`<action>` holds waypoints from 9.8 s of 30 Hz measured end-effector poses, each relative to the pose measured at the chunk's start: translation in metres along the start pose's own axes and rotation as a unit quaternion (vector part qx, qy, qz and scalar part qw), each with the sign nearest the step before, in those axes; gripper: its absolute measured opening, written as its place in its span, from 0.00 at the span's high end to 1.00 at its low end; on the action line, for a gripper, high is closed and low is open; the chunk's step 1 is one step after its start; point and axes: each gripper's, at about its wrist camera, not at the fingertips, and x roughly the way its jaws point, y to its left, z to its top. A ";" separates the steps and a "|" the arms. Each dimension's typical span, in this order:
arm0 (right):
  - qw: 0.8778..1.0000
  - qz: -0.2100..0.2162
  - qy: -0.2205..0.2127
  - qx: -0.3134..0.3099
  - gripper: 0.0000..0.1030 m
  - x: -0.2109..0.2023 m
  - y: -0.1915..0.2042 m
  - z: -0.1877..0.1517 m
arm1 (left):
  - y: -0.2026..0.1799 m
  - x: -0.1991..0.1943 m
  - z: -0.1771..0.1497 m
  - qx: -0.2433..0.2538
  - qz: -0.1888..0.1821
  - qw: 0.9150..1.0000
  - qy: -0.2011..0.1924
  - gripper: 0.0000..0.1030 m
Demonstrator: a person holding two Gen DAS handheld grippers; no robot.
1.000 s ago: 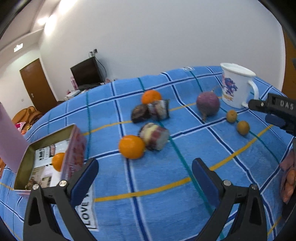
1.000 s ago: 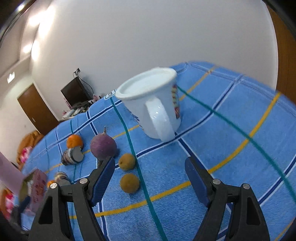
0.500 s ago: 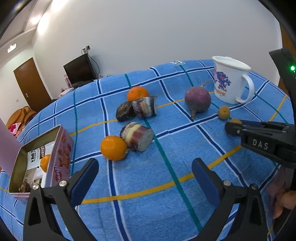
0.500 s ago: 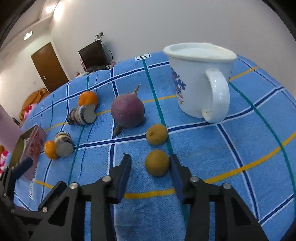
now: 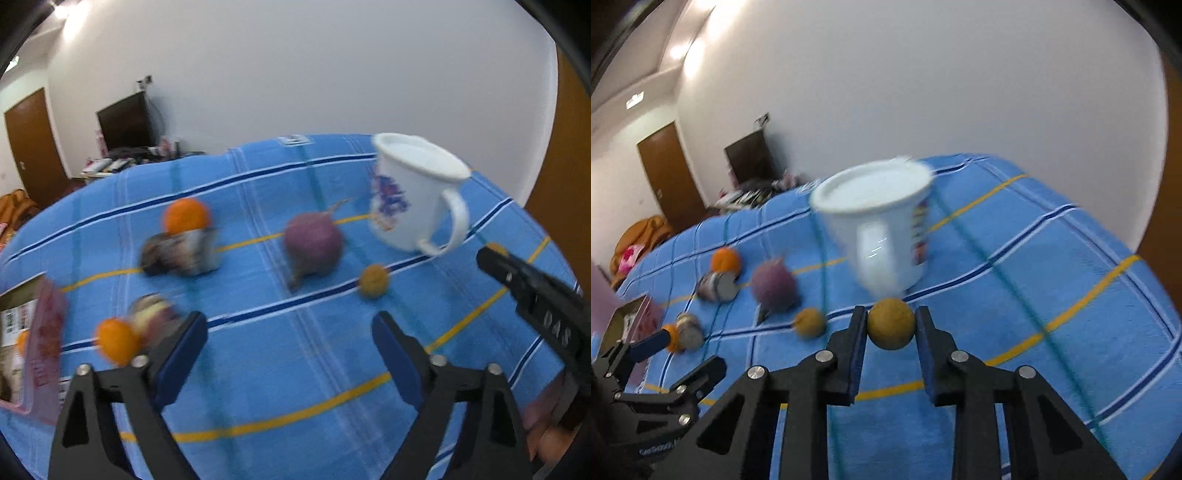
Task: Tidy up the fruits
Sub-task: 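Grasp a small yellow-brown fruit with the right tool while the left tool grasps another, then carry both small yellow-brown fruits in the left and right tools to the tin, then open the right tool over the tin while the left tool releases its fruit, then withdraw both tools from the tin toward the fruit near the mug, then grasp an orange with the left tool while the right tool grasps the purple round fruit, then carry the orange in the left tool and purple fruit in the right tool to the tin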
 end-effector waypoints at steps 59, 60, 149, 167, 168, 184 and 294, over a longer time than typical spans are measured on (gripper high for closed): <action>0.993 0.036 -0.041 -0.107 0.72 -0.024 0.139 -0.019 | 0.137 -0.087 -0.043 0.024 0.077 0.988 -0.134 0.73; 0.993 0.041 -0.040 -0.105 0.72 -0.023 0.146 -0.020 | 0.141 -0.088 -0.042 0.024 0.083 0.987 -0.137 0.73; 0.946 0.278 -0.034 -0.164 0.41 0.021 0.404 -0.071 | 0.344 -0.072 -0.069 -0.107 0.250 0.961 -0.048 0.73; 0.969 0.121 -0.155 -0.153 0.26 -0.005 0.376 -0.065 | 0.339 -0.091 -0.072 -0.132 0.240 0.956 -0.107 0.18; 0.970 0.116 -0.151 -0.151 0.26 -0.003 0.375 -0.064 | 0.338 -0.091 -0.072 -0.130 0.240 0.956 -0.108 0.18; 0.975 0.098 -0.138 -0.142 0.26 -0.007 0.353 -0.065 | 0.321 -0.096 -0.075 -0.129 0.235 0.955 -0.124 0.12; 0.996 0.064 0.065 -0.020 0.51 0.075 0.119 0.009 | 0.139 -0.016 -0.021 -0.061 0.061 0.995 -0.053 0.59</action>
